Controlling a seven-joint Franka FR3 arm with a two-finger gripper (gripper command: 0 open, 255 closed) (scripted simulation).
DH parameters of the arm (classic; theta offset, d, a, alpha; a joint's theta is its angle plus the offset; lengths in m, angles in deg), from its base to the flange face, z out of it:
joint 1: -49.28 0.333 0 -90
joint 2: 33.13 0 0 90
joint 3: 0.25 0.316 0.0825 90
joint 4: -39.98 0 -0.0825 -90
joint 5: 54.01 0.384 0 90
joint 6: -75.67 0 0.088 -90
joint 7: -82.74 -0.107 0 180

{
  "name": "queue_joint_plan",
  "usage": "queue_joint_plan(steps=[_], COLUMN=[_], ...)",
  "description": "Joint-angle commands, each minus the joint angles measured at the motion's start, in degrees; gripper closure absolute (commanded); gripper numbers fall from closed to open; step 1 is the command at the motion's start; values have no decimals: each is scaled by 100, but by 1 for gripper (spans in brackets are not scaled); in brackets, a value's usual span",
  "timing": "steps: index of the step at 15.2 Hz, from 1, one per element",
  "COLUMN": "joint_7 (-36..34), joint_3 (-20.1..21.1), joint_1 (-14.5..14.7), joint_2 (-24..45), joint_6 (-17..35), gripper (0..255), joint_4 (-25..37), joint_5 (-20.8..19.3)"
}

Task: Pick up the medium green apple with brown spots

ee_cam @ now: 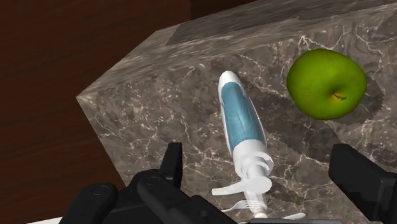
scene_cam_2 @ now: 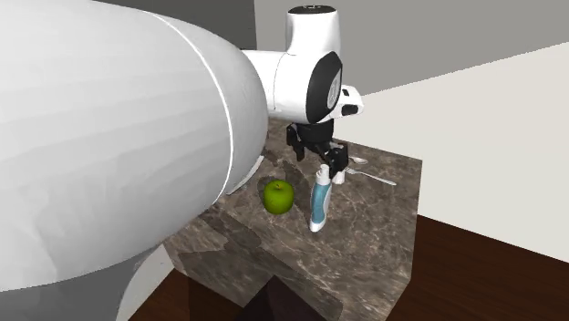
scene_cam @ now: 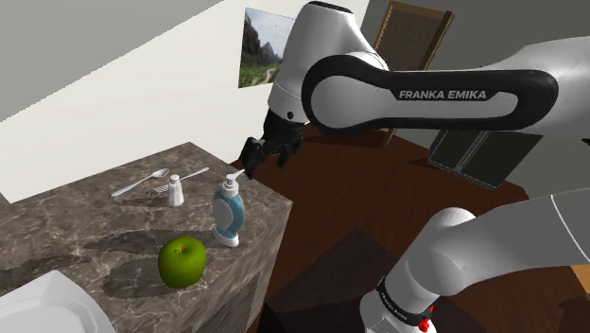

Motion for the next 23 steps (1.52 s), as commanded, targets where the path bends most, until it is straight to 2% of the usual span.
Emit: queue_joint_plan(steps=[1, 5, 8, 10, 13, 15, 17, 23], joint_7=[-346, -1129, -1840, -2404, -3412, -4102, -4681, -4967], joint_3=[320, 1004, 1545, 1908, 2316, 2372, 2242, 2024], joint_1=[-74, -295, -525, -690, -797, -647, -320, -106], joint_2=[343, 1120, 1819, 2363, 3341, 4052, 4715, 5041], joint_6=[251, 688, 964, 1102, 1179, 1116, 996, 1247], gripper=[0, 0, 0, 0, 0, 0, 0, 0], joint_4=[81, 346, 628, 860, 1287, 1632, 2014, 1945], joint_5=[-57, -360, -816, -1277, -2255, -2991, -3617, -3976])
